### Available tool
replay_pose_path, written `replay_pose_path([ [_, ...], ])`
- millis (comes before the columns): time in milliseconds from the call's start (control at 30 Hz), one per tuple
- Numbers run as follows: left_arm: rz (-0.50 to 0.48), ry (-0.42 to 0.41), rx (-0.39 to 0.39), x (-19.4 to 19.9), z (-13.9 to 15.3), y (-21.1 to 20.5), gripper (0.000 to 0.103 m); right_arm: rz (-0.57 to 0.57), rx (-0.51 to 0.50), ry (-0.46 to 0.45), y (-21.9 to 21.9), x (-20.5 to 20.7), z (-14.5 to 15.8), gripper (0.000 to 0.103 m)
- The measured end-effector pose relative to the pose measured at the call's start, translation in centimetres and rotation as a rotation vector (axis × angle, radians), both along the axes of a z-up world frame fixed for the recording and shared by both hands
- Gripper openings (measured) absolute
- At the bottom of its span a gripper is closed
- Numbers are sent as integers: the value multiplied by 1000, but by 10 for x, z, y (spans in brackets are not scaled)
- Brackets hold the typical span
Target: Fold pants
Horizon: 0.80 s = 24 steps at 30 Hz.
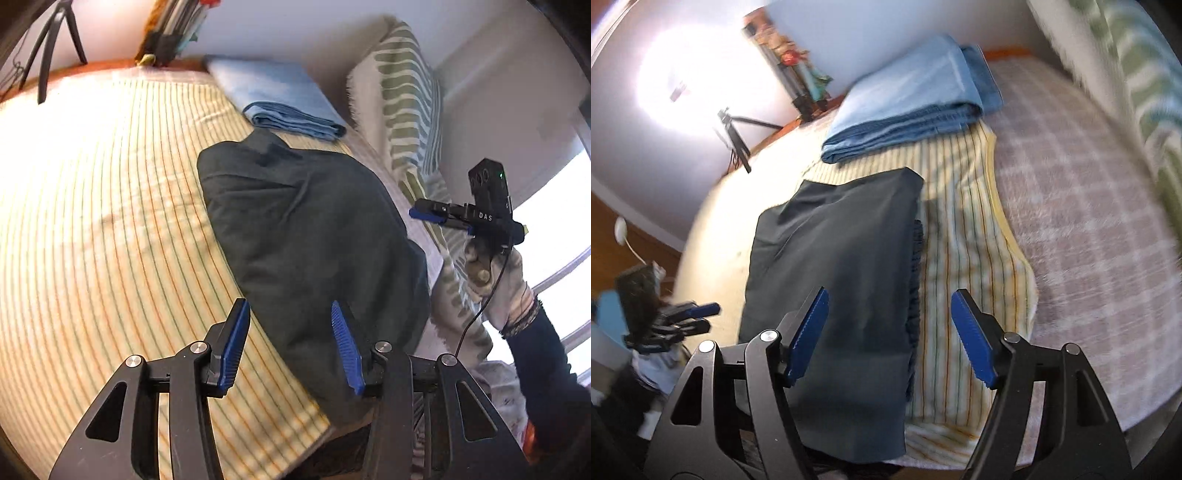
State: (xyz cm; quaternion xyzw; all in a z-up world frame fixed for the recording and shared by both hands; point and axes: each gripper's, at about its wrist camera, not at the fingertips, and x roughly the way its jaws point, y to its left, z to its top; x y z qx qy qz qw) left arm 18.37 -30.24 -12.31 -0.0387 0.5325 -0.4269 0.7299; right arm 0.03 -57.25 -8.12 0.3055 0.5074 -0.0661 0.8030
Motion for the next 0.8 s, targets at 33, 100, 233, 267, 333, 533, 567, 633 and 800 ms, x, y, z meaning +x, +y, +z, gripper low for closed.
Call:
replay_pose_path([
  [33, 1, 11, 3, 4, -4, -3, 44, -11, 43, -12, -7, 0, -6, 72],
  [100, -2, 24, 22, 5, -11, -8, 44, -31, 86, -23, -14, 0, -15, 72],
  [233, -47, 38, 61, -5, -20, -13, 44, -21, 111, -27, -11, 2, -29, 72],
  [267, -46, 47, 66, -8, -22, -11, 44, -23, 108, -23, -11, 3, -31, 72],
  [333, -48, 50, 69, -15, -21, -6, 44, -34, 94, -18, -8, 5, -34, 72],
  [533, -57, 9, 96, -16, -16, 6, 44, 37, -126, -91, 33, 4, 18, 71],
  [567, -40, 30, 74, -8, -16, 7, 44, 70, -129, -108, 44, 5, 28, 71],
  [633, -24, 85, 33, 7, -20, 5, 44, 115, -166, -98, 63, 10, 40, 71],
  [800, 40, 191, -46, 32, -32, 1, 44, 137, -213, -16, 64, 23, 31, 71],
])
